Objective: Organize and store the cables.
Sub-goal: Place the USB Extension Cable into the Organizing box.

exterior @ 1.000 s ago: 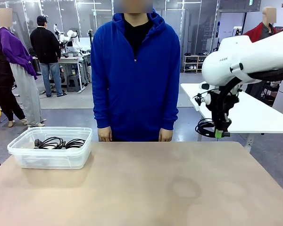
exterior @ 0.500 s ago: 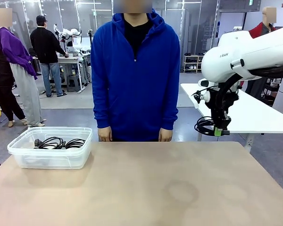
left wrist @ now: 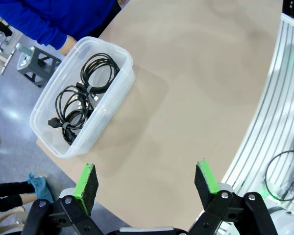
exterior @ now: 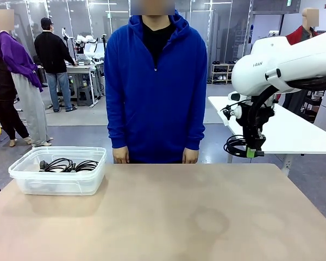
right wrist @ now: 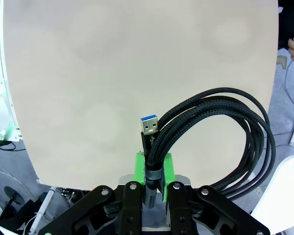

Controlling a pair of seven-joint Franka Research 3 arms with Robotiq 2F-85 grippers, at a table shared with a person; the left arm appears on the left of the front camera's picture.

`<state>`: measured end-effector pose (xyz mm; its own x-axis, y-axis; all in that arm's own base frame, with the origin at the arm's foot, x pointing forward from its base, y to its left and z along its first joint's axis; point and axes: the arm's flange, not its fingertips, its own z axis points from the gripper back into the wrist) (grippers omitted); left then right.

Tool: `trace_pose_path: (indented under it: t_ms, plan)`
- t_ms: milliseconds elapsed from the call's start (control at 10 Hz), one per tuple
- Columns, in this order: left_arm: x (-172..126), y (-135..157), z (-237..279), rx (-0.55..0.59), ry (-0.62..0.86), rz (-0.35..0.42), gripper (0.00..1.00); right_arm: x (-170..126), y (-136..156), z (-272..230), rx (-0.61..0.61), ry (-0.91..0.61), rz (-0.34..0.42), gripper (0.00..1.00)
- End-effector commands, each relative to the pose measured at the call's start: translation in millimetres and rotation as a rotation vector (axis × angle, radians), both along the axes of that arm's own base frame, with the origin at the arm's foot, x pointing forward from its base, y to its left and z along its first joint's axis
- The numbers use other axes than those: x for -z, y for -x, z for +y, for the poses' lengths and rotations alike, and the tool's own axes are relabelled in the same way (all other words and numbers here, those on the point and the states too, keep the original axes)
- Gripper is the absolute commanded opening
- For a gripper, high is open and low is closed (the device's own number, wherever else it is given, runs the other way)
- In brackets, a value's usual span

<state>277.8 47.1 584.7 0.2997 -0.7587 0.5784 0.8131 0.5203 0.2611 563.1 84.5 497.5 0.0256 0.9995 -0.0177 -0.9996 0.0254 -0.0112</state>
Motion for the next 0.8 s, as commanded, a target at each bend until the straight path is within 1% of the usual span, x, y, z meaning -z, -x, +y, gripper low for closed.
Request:
trace_pose_path:
  t_ms: [0,200,400,600,700]
  plan:
    - [0,1,0,0.002,-0.001,0.003,1.0,7,-10,40,0.01,0.034,0.021,0.17]
    - [0,1,0,0.002,-0.001,0.003,1.0,5,-10,92,0.0,0.07,0.026,0.17]
    - [0,1,0,0.002,-0.001,0.003,1.0,8,-11,149,-0.006,0.062,0.006,0.17]
    - [0,1,0,0.002,-0.001,0.003,1.0,21,-14,195,0.005,0.075,0.002,0.17]
    - [0,1,0,0.002,-0.001,0.003,1.0,30,-15,218,0.028,0.093,-0.02,0.17]
